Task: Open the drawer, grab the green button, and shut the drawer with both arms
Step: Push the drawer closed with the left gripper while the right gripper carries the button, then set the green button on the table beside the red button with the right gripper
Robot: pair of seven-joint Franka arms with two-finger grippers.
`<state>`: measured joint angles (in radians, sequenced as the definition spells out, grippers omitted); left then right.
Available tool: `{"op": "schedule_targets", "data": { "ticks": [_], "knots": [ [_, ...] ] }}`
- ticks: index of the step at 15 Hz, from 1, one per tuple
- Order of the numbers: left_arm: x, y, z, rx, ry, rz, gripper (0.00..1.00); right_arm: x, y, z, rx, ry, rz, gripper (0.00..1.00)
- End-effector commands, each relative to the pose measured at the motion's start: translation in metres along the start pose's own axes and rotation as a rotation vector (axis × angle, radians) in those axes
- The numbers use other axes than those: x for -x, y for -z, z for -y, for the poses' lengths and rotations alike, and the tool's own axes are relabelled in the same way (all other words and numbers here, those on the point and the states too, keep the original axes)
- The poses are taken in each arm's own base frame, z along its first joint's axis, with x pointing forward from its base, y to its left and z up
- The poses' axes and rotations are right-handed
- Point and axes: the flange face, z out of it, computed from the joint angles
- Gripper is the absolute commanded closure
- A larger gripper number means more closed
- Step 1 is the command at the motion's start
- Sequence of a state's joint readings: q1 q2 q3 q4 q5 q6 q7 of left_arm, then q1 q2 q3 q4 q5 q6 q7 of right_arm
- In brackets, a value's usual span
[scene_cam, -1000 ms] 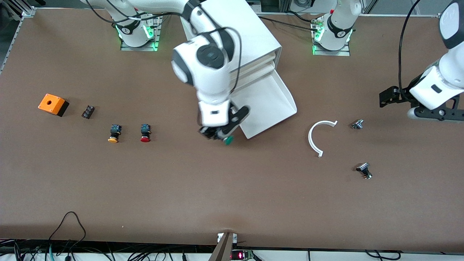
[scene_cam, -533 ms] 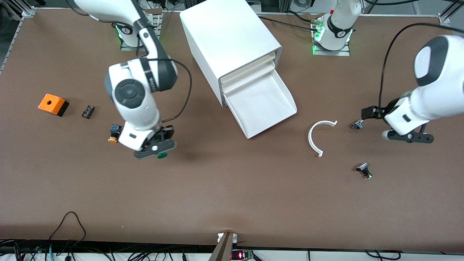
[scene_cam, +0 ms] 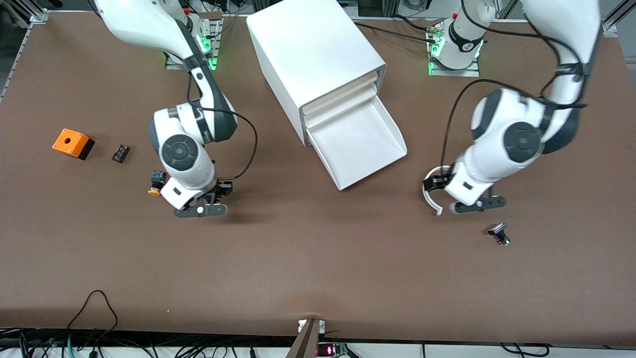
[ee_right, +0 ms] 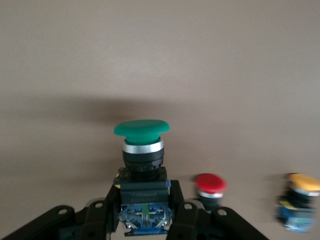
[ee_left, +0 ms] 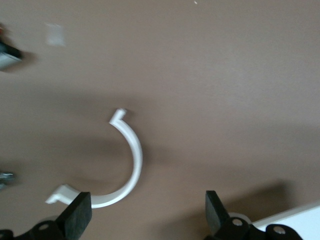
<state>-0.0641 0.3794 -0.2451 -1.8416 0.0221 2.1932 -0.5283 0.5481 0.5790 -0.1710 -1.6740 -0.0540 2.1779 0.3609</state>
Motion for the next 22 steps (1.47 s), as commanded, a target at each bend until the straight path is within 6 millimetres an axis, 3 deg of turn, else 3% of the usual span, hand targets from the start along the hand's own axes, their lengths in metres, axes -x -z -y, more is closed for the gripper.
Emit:
{"op": "schedule_targets", "data": {
  "ticks": [1,4,5,6,10,11,14,18,22],
  "knots": [
    [0.023,-0.037,-0.023,0.038,0.086,-0.035,0.0,0.007,-0.032,0.026,-0.023,-0.049,-0.013,0.62],
    [0.041,-0.072,-0.03,0.065,0.125,-0.061,0.0,0.007,-0.047,0.036,-0.055,-0.069,-0.017,0.58],
    [0.049,-0.082,-0.032,0.071,0.125,-0.065,0.0,0.007,-0.045,0.04,-0.083,-0.095,-0.012,0.42],
    [0.058,-0.089,-0.036,0.073,0.132,-0.062,0.0,0.006,-0.042,0.041,-0.114,-0.124,-0.004,0.0],
    [0.096,-0.11,-0.059,0.055,0.173,-0.02,0.0,-0.001,-0.009,0.04,-0.193,-0.169,-0.014,0.0],
    [0.117,-0.112,-0.076,0.06,0.147,0.002,0.0,-0.002,-0.004,0.04,-0.196,-0.168,-0.021,0.0],
    [0.166,-0.12,-0.1,0.046,0.065,0.052,0.0,-0.006,0.022,0.033,-0.207,-0.179,-0.039,0.0],
    [0.219,-0.13,-0.126,0.033,-0.032,0.098,0.0,-0.015,0.065,-0.002,-0.195,-0.212,0.0,0.0],
    [0.268,-0.121,-0.143,0.009,-0.125,0.125,0.0,-0.024,0.119,-0.038,-0.196,-0.244,0.031,0.0]
  ]
}}
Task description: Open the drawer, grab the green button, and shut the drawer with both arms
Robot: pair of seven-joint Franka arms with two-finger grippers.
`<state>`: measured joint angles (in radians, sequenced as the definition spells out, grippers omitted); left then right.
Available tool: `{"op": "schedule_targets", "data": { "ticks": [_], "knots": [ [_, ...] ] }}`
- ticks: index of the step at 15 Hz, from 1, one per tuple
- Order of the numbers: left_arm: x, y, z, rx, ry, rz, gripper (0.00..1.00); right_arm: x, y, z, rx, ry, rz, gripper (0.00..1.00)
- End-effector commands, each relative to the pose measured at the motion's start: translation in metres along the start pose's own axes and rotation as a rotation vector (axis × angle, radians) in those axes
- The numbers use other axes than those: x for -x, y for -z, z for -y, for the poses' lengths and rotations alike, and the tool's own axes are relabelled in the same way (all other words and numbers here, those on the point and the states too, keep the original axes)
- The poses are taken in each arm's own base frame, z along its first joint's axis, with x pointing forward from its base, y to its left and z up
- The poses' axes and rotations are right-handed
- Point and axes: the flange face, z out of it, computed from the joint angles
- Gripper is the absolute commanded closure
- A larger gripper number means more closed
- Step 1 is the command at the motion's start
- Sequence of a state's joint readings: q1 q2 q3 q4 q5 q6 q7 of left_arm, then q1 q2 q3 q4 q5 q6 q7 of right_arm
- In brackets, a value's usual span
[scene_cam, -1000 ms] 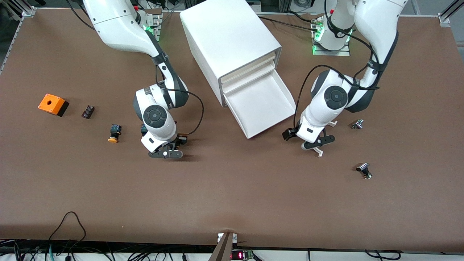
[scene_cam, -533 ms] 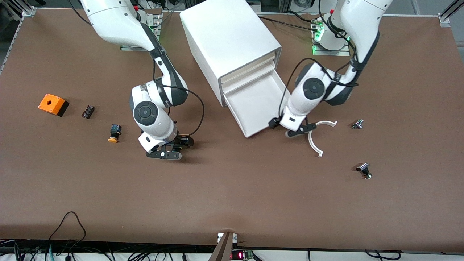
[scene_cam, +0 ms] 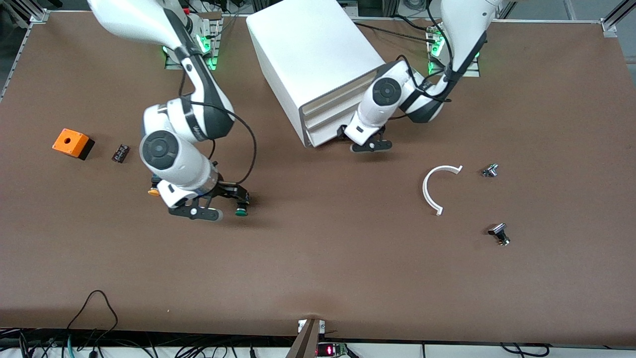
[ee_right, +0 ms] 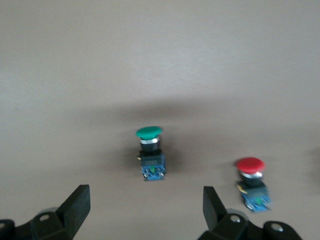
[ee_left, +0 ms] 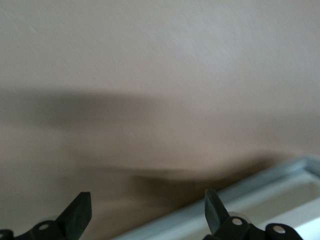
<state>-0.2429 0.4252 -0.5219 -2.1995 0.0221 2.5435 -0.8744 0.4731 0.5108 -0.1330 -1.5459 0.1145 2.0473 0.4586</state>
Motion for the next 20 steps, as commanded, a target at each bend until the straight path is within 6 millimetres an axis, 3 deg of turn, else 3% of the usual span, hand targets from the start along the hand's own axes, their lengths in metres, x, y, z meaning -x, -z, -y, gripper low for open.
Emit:
{"op": "schedule_targets", "data": {
  "ticks": [1,3,5,7,9,12,16,20],
  "knots": [
    [0.03,0.011,-0.002,-0.041,-0.042,0.015,0.0,-0.007,0.048,-0.017,-0.015,-0.032,0.01,0.0],
    [0.029,0.011,-0.001,-0.043,-0.048,0.017,0.0,-0.019,0.077,-0.05,-0.034,-0.074,-0.017,0.0],
    [0.014,0.016,0.008,-0.038,-0.02,0.007,0.0,-0.023,0.107,-0.077,-0.075,-0.1,-0.035,0.0],
    [-0.035,0.044,0.04,-0.002,0.075,-0.053,0.0,-0.026,0.131,-0.108,-0.09,-0.138,-0.046,0.0],
    [-0.094,0.099,0.075,0.052,0.187,-0.157,0.0,-0.024,0.148,-0.137,-0.084,-0.169,-0.053,0.0],
    [-0.151,0.169,0.13,0.097,0.294,-0.28,0.0,-0.011,0.179,-0.164,-0.055,-0.163,-0.054,0.0],
    [-0.172,0.26,0.179,0.012,0.098,-0.302,0.0,0.012,0.204,-0.173,0.027,-0.14,-0.082,0.0],
    [-0.154,0.372,0.212,-0.083,-0.017,-0.245,0.0,0.018,0.22,-0.172,0.1,-0.126,-0.081,0.0]
  ]
}}
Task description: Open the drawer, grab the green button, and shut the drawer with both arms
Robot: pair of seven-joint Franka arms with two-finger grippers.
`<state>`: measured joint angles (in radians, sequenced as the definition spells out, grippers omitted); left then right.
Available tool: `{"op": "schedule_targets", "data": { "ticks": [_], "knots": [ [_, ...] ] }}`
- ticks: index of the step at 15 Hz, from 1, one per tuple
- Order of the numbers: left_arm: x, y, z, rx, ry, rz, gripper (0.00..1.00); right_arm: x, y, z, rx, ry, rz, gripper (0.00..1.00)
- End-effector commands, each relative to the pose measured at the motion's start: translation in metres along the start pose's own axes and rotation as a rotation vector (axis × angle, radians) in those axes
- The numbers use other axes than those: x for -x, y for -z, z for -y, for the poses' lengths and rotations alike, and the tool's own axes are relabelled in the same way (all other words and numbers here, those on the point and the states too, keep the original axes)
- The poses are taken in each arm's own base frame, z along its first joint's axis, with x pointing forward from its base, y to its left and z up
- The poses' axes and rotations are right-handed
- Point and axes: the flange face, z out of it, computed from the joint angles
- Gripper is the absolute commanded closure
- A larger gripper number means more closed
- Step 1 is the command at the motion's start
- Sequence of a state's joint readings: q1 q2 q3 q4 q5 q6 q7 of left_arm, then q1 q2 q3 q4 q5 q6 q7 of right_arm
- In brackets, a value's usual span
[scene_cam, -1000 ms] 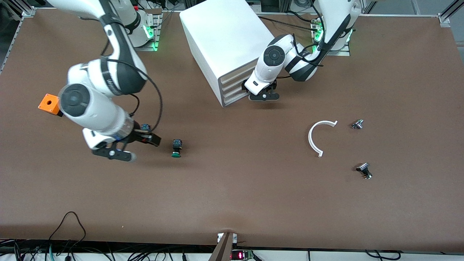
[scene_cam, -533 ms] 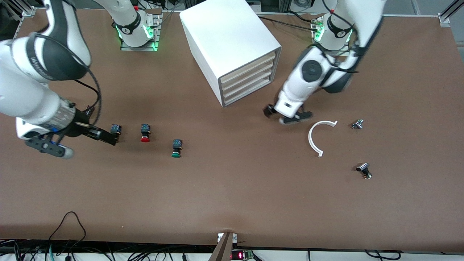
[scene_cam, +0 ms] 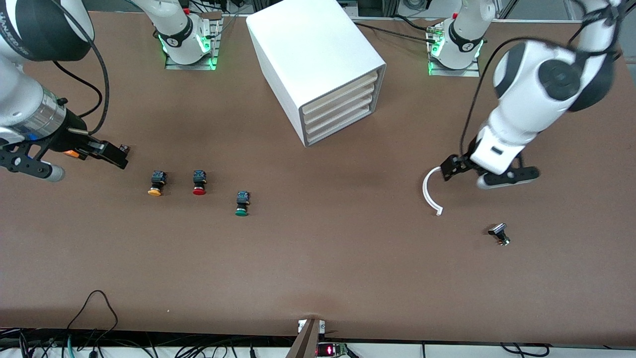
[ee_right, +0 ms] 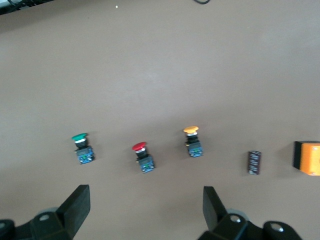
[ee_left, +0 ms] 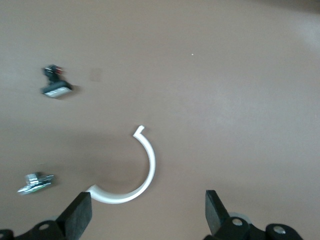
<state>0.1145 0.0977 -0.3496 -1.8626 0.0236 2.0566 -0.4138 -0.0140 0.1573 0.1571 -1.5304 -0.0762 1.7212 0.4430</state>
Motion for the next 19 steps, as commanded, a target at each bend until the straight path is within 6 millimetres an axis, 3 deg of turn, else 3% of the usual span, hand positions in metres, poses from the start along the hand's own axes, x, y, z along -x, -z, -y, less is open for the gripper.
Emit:
{"op": "schedule_targets", "data": {
  "ticks": [1,2,3,5,8,10,14,19],
  "knots": [
    [-0.002,0.076,0.028,-0.035,-0.071,0.022,0.0,0.004,0.006,-0.002,0.042,0.015,-0.009,0.0],
    [0.0,0.095,0.038,-0.046,-0.086,0.03,0.0,0.004,0.006,-0.007,0.047,0.015,-0.002,0.0],
    [0.006,0.115,0.054,-0.061,-0.095,0.045,0.0,0.0,0.002,-0.025,0.067,0.004,0.024,0.0],
    [0.005,0.134,0.076,-0.069,-0.073,0.064,0.0,-0.011,-0.002,-0.05,0.075,0.051,0.029,0.0],
    [0.0,0.139,0.077,-0.066,-0.069,0.063,0.0,-0.026,-0.002,-0.107,0.076,0.179,0.048,0.0],
    [0.003,0.138,0.073,-0.069,-0.076,0.078,0.0,-0.021,0.015,-0.138,0.075,0.219,0.053,0.0],
    [0.003,0.138,0.072,-0.068,-0.077,0.08,0.0,0.003,0.042,-0.146,0.066,0.255,0.054,0.0],
    [0.002,0.138,0.074,-0.061,-0.074,0.08,0.0,0.043,0.045,-0.154,-0.023,0.228,0.046,0.0]
  ]
}}
